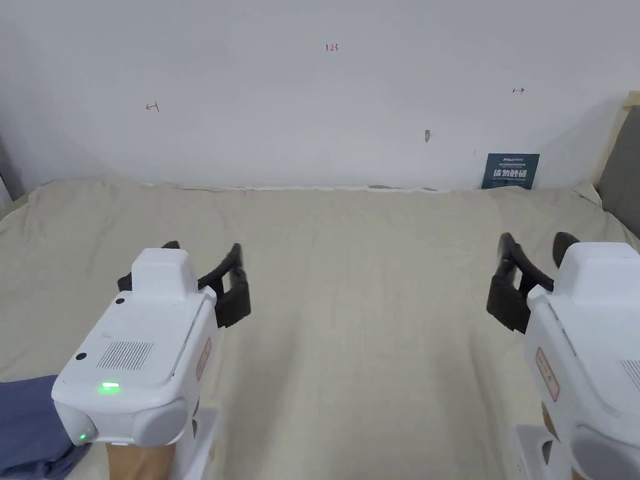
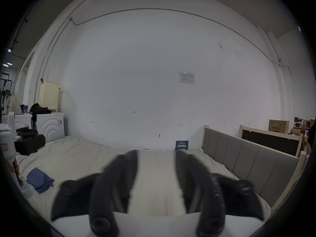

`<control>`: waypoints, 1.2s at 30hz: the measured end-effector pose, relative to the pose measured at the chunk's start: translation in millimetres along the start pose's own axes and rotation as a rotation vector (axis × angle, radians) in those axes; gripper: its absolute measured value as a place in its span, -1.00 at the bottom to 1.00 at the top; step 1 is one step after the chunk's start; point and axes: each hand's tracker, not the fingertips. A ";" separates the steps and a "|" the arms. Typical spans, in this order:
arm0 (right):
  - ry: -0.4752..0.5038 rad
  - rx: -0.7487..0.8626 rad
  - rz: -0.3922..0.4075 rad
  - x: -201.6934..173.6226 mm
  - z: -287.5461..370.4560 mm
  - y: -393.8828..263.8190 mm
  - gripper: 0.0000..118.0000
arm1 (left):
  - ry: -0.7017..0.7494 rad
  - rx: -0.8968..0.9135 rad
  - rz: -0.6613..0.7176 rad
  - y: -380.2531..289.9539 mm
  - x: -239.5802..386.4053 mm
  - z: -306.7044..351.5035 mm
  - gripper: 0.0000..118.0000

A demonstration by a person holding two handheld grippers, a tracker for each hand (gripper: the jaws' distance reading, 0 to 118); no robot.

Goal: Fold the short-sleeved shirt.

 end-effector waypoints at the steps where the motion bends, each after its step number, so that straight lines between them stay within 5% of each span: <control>1: 0.003 -0.004 -0.006 0.2 -0.7 0.0 0.16 | -0.008 -0.009 0.001 -0.3 -0.6 -1.6 0.48; 3: -0.001 -0.004 -0.014 0.2 -1.1 -0.7 0.77 | -0.001 -0.013 -0.005 -1.5 0.7 -2.5 0.98; 5: -0.010 0.002 -0.017 -0.3 -0.8 -0.9 1.00 | 0.009 0.009 -0.021 -2.9 3.1 0.9 1.00; 36: -0.022 0.015 -0.021 1.2 5.0 -3.5 1.00 | 0.044 0.018 -0.045 -2.3 4.8 5.2 1.00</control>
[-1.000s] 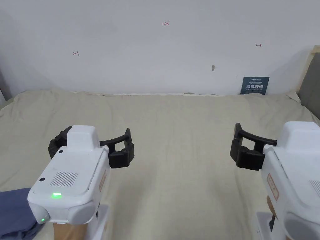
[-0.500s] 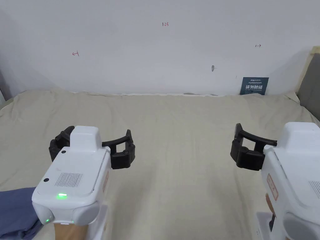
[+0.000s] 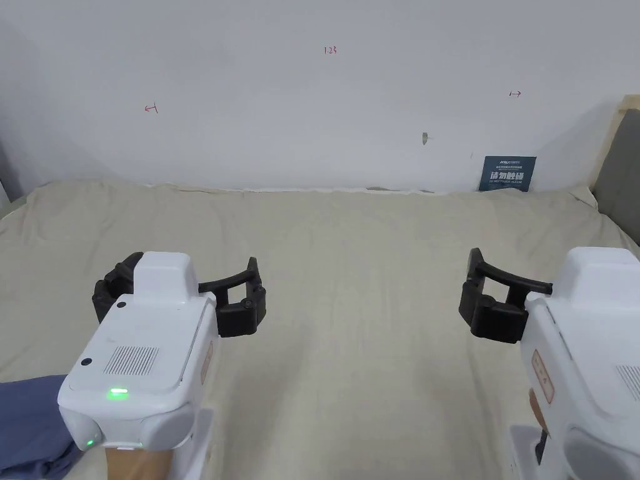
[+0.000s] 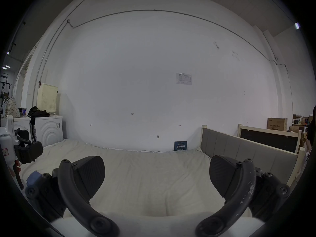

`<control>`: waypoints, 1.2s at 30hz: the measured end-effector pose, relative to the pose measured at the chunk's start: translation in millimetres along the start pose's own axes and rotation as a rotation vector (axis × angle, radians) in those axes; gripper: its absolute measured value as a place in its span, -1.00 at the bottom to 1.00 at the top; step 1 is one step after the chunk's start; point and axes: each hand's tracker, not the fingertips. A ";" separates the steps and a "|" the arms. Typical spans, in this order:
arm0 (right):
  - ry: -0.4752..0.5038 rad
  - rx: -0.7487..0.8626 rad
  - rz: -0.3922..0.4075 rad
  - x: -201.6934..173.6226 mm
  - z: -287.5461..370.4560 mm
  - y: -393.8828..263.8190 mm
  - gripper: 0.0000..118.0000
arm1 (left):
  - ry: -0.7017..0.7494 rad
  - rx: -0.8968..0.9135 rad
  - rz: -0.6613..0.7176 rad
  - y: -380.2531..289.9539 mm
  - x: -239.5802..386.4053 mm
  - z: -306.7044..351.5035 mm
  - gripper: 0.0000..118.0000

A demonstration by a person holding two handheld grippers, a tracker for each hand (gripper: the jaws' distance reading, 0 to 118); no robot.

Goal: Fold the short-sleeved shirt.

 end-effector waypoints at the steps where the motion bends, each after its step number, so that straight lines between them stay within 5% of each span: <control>1: -0.001 0.001 0.001 0.0 0.3 0.0 1.00 | 0.000 0.000 -0.001 0.0 -0.1 0.1 1.00; 36: -0.014 0.012 0.016 -4.1 0.3 3.6 1.00 | -0.002 0.013 -0.015 3.3 -2.1 1.4 1.00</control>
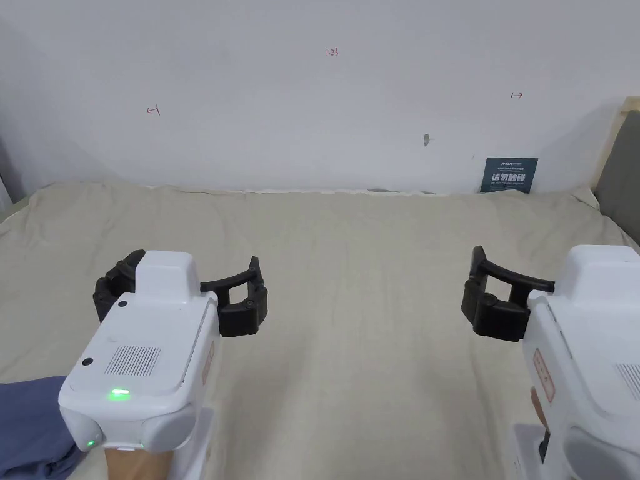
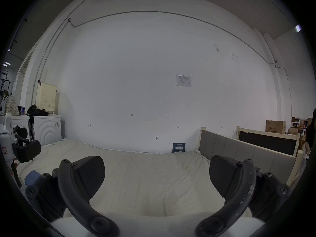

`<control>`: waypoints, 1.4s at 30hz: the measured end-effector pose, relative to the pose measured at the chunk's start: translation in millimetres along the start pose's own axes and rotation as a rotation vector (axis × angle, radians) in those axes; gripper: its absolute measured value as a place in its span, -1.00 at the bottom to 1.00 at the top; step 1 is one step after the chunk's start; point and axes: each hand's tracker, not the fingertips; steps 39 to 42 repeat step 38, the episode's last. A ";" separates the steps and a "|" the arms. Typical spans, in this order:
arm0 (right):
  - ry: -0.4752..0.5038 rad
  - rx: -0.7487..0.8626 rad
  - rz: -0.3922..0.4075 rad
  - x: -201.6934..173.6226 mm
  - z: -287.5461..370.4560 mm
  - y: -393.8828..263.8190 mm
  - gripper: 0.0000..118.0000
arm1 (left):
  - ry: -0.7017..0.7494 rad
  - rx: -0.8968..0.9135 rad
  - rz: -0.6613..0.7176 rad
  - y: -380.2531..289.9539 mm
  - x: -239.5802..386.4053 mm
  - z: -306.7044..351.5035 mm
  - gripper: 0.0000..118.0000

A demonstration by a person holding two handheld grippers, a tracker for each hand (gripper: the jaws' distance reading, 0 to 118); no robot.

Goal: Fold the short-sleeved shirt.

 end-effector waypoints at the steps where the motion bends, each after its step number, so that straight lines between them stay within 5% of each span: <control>1: 0.000 0.000 0.000 0.0 0.0 0.1 1.00 | 0.003 0.002 0.000 0.1 -0.2 0.1 1.00; 8: -0.036 -0.054 -0.009 -2.6 -4.8 4.2 1.00 | 0.004 0.002 0.003 0.8 -1.5 0.8 1.00; 14: -0.183 -0.268 -0.182 -5.2 -10.2 15.7 1.00 | 0.001 0.000 0.006 0.8 -2.3 2.0 1.00; 23: -0.141 -0.407 -0.297 -0.3 -10.6 23.6 1.00 | 0.000 -0.002 0.004 0.3 -1.8 2.1 1.00; 29: -0.081 -0.370 -0.247 -0.5 -12.3 23.6 1.00 | 0.002 -0.003 0.014 0.5 -3.3 1.5 1.00; 42: -0.142 -0.405 -0.251 -3.9 -23.7 20.4 1.00 | 0.008 -0.001 0.011 0.3 -5.5 1.1 1.00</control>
